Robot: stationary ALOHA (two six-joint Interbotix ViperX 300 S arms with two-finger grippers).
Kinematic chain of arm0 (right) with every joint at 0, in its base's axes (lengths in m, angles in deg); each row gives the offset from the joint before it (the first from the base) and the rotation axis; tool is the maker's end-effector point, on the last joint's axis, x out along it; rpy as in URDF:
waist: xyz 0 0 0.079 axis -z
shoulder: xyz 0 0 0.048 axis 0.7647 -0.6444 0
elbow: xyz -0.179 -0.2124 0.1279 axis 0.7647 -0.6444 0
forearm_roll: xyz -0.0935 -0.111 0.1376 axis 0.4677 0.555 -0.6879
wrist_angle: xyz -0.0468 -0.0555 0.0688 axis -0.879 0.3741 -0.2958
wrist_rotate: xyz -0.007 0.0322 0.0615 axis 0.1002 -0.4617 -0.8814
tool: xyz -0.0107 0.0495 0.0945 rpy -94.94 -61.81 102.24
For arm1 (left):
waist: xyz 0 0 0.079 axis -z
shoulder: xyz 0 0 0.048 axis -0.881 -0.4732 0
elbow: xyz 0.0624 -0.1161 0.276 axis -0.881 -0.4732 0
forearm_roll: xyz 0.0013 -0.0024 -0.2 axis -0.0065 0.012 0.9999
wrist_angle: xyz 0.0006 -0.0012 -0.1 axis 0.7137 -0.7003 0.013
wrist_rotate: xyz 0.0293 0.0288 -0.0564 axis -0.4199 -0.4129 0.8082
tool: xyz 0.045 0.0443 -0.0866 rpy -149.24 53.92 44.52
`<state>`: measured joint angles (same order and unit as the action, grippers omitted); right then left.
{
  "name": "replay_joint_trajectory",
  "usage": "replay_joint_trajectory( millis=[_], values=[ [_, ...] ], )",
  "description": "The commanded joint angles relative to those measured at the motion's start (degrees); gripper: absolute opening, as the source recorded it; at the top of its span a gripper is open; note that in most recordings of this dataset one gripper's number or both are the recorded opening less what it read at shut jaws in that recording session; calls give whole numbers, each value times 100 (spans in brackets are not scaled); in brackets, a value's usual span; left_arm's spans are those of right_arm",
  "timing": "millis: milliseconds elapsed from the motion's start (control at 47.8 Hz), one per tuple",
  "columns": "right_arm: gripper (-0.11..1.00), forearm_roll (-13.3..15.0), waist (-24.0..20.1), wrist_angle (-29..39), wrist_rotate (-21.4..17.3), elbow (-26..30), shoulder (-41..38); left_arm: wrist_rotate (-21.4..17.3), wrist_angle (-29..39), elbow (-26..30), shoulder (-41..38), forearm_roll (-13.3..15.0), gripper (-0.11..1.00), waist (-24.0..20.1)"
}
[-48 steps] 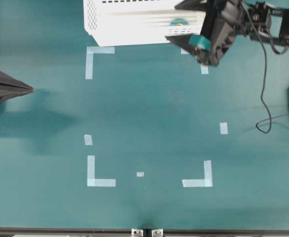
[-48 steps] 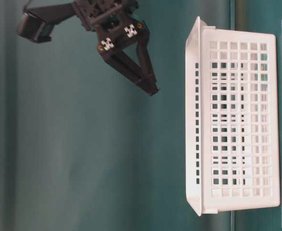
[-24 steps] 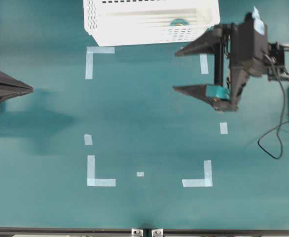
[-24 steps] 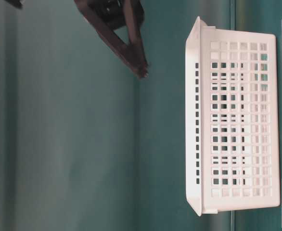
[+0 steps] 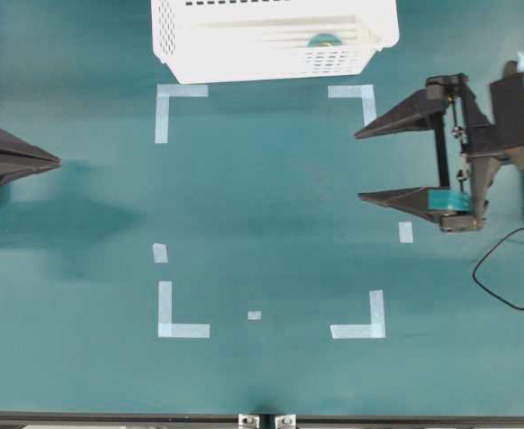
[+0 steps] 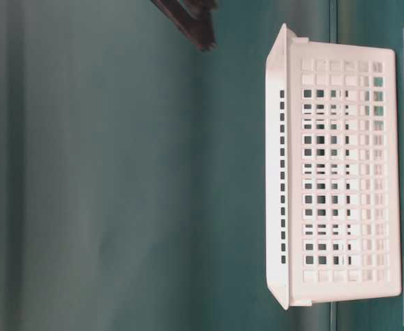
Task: Put the tape in the middle into the white basket.
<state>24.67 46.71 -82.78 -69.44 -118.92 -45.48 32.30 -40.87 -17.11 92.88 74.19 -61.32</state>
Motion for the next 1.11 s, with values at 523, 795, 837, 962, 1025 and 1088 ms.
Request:
replay_joint_trajectory(
  millis=[523,795,837,962,1025,1088],
  values=[
    [97,0,-9,97,0,-712,1266,0,-53,70,-44,9,-11,-18],
    [97,0,-18,826,9,-940,1942,0,-53,70,-44,9,-11,-18],
    [97,9,-9,905,26,-984,2039,0,-53,70,-44,9,-11,-18],
    [97,0,-9,1046,35,-1178,2312,0,-53,70,-53,9,-11,-18],
    [97,9,-9,1072,35,-1266,2435,0,-53,70,-44,9,-11,-18],
    [97,0,-9,1116,35,-1371,2575,0,-53,70,-44,9,-11,-18]
  ],
)
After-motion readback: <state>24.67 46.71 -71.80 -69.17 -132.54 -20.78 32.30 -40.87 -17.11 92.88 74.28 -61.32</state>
